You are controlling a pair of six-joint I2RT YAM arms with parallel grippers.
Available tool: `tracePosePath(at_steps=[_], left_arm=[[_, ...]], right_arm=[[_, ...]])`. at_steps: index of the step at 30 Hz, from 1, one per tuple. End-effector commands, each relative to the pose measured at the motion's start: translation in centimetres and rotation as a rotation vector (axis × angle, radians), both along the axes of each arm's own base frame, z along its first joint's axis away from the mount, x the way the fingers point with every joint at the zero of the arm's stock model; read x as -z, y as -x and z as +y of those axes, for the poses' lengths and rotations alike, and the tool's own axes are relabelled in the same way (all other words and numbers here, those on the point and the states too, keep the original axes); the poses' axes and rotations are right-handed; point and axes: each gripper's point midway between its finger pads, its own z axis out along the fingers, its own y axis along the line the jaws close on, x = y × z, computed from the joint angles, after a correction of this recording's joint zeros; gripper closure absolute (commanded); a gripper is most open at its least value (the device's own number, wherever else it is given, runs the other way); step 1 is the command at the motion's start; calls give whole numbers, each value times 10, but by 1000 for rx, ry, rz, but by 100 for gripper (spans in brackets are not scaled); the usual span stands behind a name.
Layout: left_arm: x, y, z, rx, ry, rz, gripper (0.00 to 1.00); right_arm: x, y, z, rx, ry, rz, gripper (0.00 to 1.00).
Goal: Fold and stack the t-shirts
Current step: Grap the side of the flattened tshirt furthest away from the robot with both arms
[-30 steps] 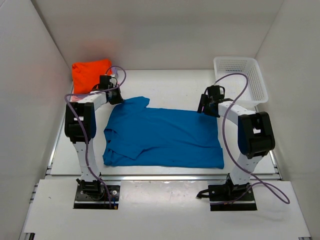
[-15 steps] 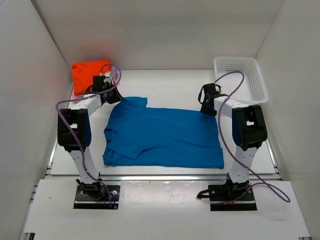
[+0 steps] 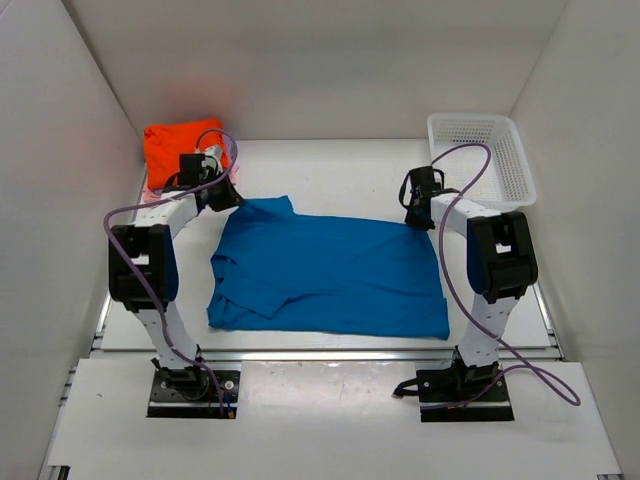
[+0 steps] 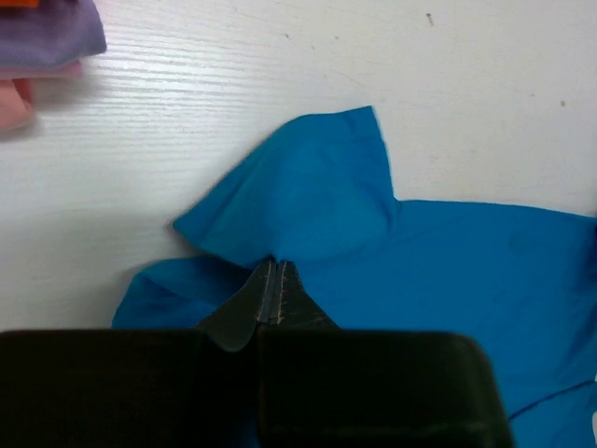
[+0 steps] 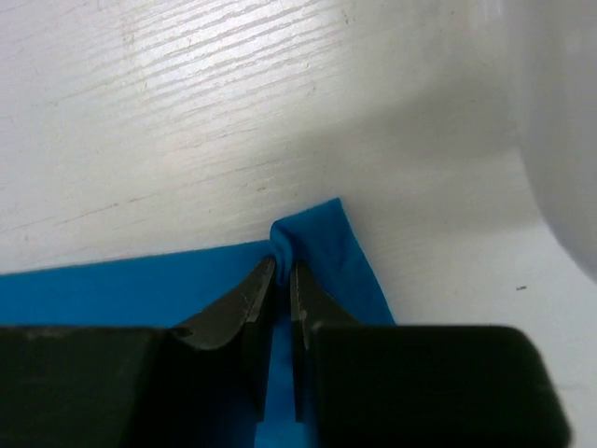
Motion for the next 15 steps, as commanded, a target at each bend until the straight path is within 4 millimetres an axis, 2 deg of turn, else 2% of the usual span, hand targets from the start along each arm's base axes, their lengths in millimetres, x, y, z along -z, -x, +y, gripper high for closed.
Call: tracePosePath(at_steps=[1,3,4,6,8,9,10,12,15], left_arm=[[-50,11,14,4,9,-95,100],[-53,19,14,13,6,-94,100],[-52,25,19,4,-4,-92,100],[-56,36,16,20,-16,-100,100],[-49,46,21,14,-32,-83,100],[-43,55,18,23,-25,-67,100],[-41,58,20,17,-38,-69,100],[-26,74,26,-2,-30,-26,100],[-20,91,26,5,-42,-14,100]], right_arm=[[-39,-9,1,-23,-12,-117,92],[-56,-5,2,-35,-12,-155,92],[-49,2,3,-45,-3,-137,93],[-56,14,1,-55,-21,-158,93],[-58,27,1,-57,-46,-165,94],[-66,30,2,-53,-51,-184,95],[-67,39,3,-61,-64,-181,96],[-57,56,1,-59,-65,-152,96],[-55,75,3,-71,-82,-140,97]])
